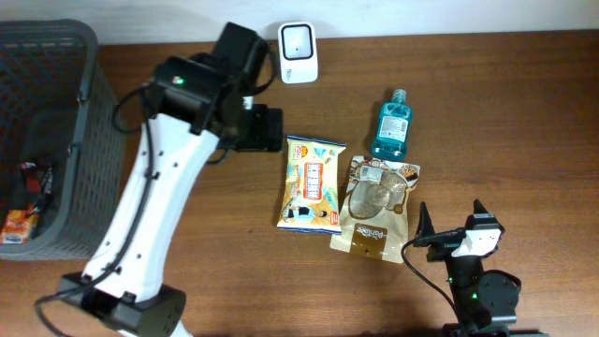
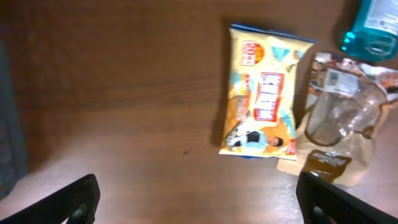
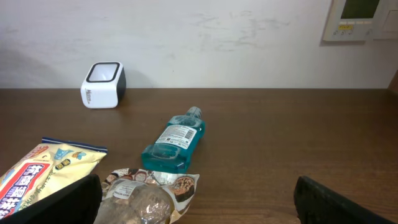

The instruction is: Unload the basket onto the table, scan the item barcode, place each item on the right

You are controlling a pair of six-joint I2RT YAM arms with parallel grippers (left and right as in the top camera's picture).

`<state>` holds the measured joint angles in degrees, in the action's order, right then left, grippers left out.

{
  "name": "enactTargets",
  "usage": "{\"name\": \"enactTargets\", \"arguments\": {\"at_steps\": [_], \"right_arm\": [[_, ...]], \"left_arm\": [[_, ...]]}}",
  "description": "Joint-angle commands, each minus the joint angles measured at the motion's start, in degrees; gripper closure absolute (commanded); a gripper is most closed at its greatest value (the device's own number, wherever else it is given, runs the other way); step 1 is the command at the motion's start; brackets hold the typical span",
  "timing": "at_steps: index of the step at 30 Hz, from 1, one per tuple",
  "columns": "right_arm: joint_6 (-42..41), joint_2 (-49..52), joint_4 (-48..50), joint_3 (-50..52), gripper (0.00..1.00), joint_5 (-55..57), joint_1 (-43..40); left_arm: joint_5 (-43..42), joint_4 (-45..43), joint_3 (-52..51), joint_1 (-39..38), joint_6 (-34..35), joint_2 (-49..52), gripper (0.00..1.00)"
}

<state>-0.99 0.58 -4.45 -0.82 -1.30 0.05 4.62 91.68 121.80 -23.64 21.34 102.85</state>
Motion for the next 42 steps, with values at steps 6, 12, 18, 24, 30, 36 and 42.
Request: {"name": "enactTargets", "arguments": {"at_steps": [6, 12, 18, 24, 30, 36, 42], "right_arm": [[0.3, -0.4, -0.1, 0.5, 0.02, 0.5, 0.3], [0.3, -0.4, -0.1, 0.5, 0.02, 0.5, 0.3], [0.3, -0.4, -0.1, 0.5, 0.02, 0.5, 0.3], [0.3, -0.4, -0.1, 0.5, 0.02, 0.5, 0.3], [0.3, -0.4, -0.1, 0.5, 0.02, 0.5, 0.3], [0.3, -0.4, -0.1, 0.5, 0.02, 0.5, 0.3], [0.3, -0.4, -0.1, 0.5, 0.02, 0.5, 0.3]], "left_arm": [[5.3, 5.0, 0.4, 15.7, 3.4, -11.3, 0.01], [5.8, 5.0, 0.4, 34.0, -0.2, -16.3, 0.01], [2.9, 3.2, 0.3, 51.2, -0.2, -15.3, 0.01], [0.8, -5.1, 0.3, 58.8, 0.5, -12.8, 0.01], [2.1, -15.6, 0.3, 59.1, -0.5, -9.6, 0.01], [4.9, -21.7, 0.3, 59.1, -19.6, -1.5, 0.01], [4.7, -22.5, 0.3, 60.3, -26.1, 7.0, 0.02]]}}
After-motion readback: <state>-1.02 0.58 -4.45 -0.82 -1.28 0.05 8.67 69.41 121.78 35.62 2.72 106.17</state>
